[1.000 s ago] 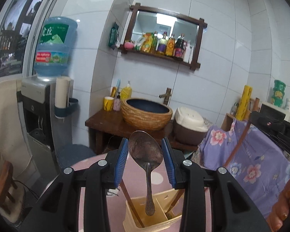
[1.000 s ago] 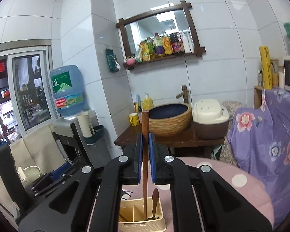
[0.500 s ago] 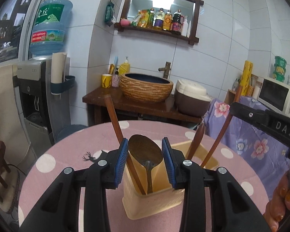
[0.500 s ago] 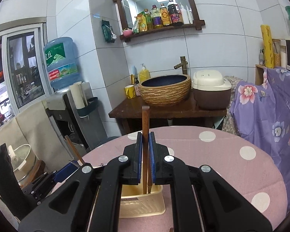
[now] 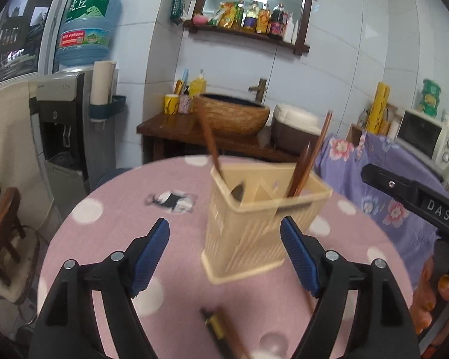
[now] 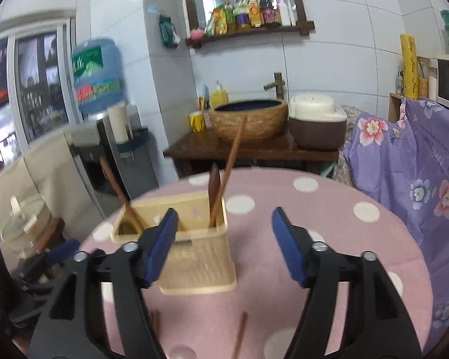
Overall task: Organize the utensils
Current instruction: 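Open both tools to release the spoon and chopstick into the holder, then move both open tools back over the remaining utensils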
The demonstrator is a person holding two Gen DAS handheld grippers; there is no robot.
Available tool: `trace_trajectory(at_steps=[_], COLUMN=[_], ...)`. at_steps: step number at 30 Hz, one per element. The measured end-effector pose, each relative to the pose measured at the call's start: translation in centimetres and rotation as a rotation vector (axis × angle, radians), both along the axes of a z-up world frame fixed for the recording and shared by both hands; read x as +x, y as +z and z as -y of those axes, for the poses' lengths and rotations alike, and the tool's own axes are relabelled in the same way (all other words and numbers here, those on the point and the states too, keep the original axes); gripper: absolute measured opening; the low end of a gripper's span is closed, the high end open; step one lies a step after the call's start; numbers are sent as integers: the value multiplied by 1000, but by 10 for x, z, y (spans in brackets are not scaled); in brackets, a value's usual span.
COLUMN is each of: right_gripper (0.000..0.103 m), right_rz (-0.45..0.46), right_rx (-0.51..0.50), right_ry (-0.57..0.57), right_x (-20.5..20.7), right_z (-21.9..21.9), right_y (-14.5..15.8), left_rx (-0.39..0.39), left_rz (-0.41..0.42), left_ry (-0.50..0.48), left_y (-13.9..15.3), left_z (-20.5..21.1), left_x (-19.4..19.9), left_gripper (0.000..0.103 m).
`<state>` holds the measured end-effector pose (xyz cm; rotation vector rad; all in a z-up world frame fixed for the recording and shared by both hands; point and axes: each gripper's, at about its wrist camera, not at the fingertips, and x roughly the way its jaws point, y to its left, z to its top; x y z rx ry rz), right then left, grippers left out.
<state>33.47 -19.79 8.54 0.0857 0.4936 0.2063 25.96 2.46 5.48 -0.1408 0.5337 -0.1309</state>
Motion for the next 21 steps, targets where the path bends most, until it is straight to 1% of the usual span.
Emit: trace_trajectory(at_steps=[3, 5, 7, 10, 12, 14, 16, 21], right_gripper=[73, 74, 76, 78, 79, 79, 81, 83], right_rz=[-69, -121, -171, -231, -264, -278, -282, -294], right_rx=[-55, -79, -106, -139, -154, -161, -170, -176], right_ry=[-10, -20, -34, -47, -57, -58, -64, -65], right_x=[-18, -27, -38, -54, -66, -75, -84, -95], right_z=[2, 5, 6, 8, 10, 11, 11, 11], right_y=[-29, -48, -70, -99, -115, -123, -128, -135], left_rx=[34, 54, 51, 52, 49, 38, 26, 40], left_rz=[-81, -129, -167, -215, -245, -281, -299, -319], left_ry=[0, 20, 20, 20, 8, 1, 0, -5], left_y=[-22, -39, -51, -67, -77, -87, -94, -102], left_z=[-3, -3, -2, 1, 5, 8, 9, 19], left_x=[-19, -32, -43, -56, -63, -68, -73, -80], left_gripper=[76, 75, 68, 62, 59, 56, 53, 52])
